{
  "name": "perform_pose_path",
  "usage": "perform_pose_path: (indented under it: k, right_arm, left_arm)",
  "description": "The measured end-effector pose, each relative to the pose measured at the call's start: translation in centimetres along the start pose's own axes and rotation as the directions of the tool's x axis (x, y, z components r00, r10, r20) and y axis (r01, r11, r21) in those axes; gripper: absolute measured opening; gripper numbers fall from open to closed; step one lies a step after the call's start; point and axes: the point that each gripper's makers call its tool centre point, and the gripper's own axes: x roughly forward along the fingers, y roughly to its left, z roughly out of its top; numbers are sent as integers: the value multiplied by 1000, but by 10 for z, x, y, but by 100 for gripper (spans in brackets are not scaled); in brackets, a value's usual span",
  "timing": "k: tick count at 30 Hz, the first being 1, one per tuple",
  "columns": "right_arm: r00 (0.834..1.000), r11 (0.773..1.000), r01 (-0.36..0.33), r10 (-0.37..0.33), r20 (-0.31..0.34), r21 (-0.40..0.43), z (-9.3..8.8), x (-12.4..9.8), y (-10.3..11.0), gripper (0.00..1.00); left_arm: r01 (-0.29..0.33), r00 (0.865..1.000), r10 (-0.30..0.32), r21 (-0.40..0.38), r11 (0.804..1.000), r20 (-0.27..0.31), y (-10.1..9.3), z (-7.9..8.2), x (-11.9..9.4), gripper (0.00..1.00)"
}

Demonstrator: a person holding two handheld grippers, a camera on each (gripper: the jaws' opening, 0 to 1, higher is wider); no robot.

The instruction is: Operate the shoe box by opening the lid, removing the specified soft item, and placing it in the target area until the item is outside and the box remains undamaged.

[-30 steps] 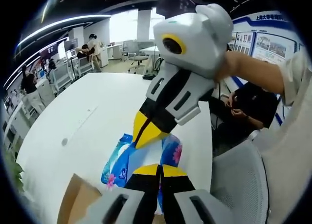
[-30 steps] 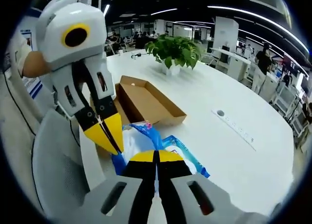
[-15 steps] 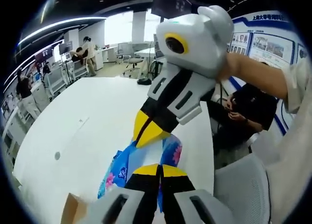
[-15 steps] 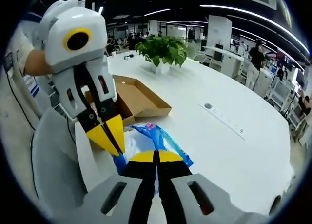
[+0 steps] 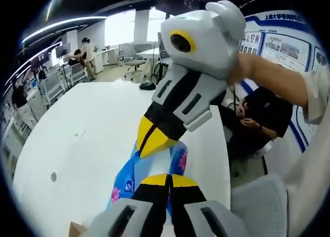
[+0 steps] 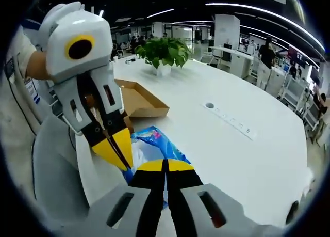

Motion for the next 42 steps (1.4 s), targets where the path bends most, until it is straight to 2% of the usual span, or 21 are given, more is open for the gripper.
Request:
perform_pose_path:
  k: [10,23,32,42]
  right_arm:
    - [1000,1000,8,-8,-5,30,-18,-6,-24,0]
    - [1000,999,12,-11,-12,47,-34,-1,-43,0]
    - [999,1000,6,-4,-51,31,-47,8,-59,0]
    - [996,1000,13,-11,-88,21,-59,12,-75,0]
  left_arm:
    - [41,999,-41,-2,999,-18,3,11,32,0]
    - [80,996,-81,-6,997,-49,11,16,70,0]
    - [103,991,-104,-11,995,-86,18,13,93,0]
    - [121,988,-125,-53,991,-88,26,15,113,0]
